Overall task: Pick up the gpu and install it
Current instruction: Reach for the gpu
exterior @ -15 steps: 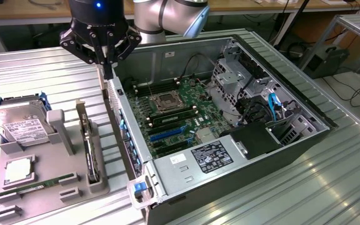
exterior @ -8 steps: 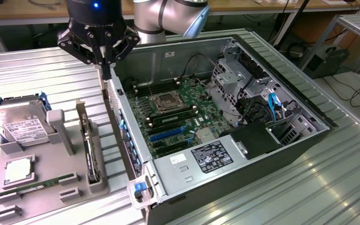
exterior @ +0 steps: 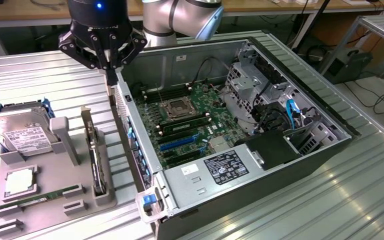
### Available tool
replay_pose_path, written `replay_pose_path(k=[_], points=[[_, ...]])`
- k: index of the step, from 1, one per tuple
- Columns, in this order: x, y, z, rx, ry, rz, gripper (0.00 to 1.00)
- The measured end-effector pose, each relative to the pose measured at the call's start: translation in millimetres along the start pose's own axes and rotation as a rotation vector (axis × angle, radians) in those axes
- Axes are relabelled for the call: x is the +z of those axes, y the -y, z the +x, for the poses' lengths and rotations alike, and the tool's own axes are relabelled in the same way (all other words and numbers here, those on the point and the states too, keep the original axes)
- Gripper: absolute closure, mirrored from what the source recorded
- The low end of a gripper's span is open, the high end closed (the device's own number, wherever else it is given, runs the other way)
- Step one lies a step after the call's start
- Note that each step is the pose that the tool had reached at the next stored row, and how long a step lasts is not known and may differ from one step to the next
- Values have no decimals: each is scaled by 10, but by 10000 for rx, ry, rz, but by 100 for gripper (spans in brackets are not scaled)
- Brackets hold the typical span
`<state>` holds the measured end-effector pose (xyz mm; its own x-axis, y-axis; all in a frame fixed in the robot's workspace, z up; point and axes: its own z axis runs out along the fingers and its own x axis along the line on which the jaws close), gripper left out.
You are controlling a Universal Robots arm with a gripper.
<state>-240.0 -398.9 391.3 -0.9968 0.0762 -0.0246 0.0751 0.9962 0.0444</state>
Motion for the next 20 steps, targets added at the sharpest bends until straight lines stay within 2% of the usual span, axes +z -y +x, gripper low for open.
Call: replay_pose_path(k=[20], points=[[0, 6, 77, 0, -1, 0, 89]])
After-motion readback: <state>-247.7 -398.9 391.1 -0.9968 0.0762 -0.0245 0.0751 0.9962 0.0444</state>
